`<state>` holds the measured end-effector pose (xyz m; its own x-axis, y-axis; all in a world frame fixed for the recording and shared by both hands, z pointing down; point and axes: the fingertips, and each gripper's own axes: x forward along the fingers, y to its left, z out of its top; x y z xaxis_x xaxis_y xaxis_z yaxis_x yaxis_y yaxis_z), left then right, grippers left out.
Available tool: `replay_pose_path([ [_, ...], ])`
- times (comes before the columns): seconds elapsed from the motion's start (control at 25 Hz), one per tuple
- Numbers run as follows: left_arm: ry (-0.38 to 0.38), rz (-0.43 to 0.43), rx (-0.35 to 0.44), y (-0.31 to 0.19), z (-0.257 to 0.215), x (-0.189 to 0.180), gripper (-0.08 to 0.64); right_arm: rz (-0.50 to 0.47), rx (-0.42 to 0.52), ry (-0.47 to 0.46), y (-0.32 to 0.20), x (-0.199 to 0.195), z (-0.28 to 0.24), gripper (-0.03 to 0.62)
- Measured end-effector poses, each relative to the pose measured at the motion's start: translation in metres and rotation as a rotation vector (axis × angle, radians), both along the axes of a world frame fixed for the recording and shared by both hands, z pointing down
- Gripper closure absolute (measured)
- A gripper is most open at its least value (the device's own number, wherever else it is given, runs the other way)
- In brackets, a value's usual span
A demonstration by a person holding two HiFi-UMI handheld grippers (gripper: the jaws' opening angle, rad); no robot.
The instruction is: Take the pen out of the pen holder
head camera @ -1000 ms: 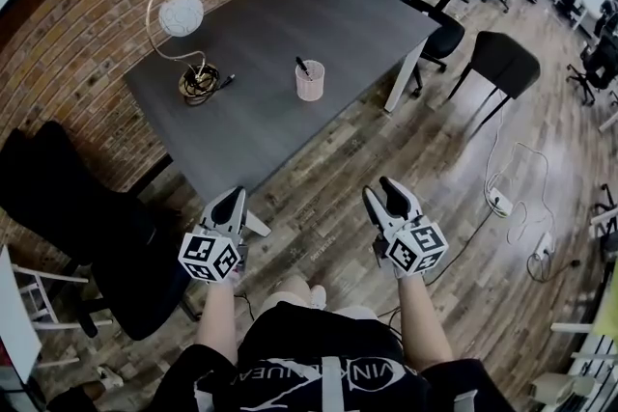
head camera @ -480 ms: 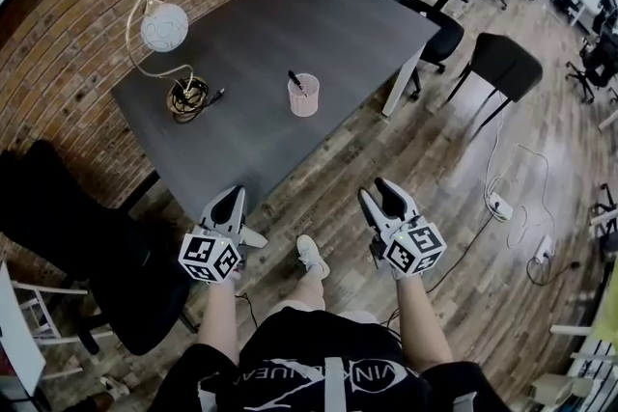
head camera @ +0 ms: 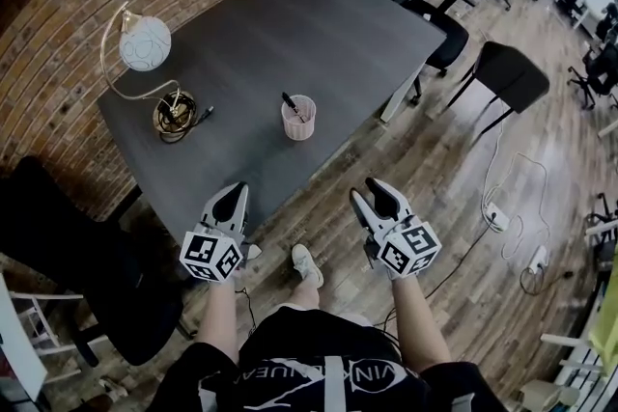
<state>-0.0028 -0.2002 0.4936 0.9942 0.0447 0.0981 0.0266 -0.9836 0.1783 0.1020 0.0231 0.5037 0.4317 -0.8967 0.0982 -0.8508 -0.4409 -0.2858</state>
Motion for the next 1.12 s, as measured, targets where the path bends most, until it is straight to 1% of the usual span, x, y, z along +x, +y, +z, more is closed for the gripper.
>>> replay_pose_path([
  [0.32, -0.018, -0.009, -0.013, -0.023, 0.000, 0.046, 0.548, -0.039, -0.012, -0.022, -0.034, 0.044, 0.002, 0.420],
  [0.52, -0.031, -0.010, -0.022, -0.043, 0.003, 0.074, 0.548, -0.054, -0.023, -0.019, -0.058, 0.074, 0.001, 0.419],
  [0.8, -0.041, -0.028, -0.032, -0.073, 0.008, 0.111, 0.548, -0.102, -0.038, -0.015, -0.093, 0.112, -0.001, 0.420],
  [0.96, -0.042, -0.039, -0.041, -0.086, 0.012, 0.126, 0.548, -0.140, -0.049, -0.015, -0.115, 0.126, 0.001, 0.420],
  [1.12, -0.052, -0.045, -0.031, -0.091, 0.014, 0.135, 0.548, -0.191, -0.079, -0.007, -0.134, 0.136, 0.000, 0.420],
])
